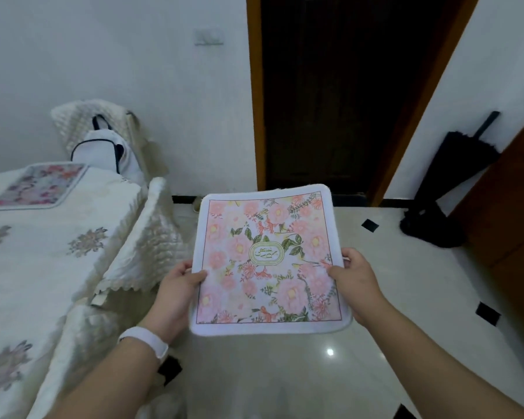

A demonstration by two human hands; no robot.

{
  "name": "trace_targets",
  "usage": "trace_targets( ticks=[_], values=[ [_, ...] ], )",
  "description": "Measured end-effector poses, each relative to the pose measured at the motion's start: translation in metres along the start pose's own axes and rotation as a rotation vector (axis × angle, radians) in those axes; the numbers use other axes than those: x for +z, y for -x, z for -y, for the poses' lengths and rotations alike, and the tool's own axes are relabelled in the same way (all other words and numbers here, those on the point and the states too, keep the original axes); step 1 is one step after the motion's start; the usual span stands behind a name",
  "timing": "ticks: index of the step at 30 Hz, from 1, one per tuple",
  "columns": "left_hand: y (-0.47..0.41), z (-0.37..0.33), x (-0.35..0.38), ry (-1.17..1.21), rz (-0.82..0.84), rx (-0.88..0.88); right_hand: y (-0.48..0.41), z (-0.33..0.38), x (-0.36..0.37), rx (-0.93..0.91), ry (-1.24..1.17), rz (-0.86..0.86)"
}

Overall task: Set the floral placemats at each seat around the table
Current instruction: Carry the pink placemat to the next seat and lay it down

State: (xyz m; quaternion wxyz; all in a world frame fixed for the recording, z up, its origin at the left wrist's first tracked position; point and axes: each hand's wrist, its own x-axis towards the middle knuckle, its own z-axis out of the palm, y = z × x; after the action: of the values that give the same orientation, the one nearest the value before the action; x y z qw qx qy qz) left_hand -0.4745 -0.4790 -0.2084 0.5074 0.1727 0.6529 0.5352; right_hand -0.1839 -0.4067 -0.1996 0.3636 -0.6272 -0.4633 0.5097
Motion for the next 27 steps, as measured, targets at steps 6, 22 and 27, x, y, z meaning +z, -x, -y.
trace_targets(
  ticks=[6,22,27],
  values=[
    [-0.024,-0.036,-0.027,0.070,-0.137,0.029,-0.059,0.031,0.054,-0.017,0.035,0.170],
    [-0.203,-0.148,-0.186,0.179,-0.396,0.110,-0.207,0.160,0.334,-0.097,0.115,0.483],
    [-0.226,-0.161,-0.235,0.224,-0.539,0.104,-0.225,0.185,0.418,-0.134,0.174,0.582]
  ],
)
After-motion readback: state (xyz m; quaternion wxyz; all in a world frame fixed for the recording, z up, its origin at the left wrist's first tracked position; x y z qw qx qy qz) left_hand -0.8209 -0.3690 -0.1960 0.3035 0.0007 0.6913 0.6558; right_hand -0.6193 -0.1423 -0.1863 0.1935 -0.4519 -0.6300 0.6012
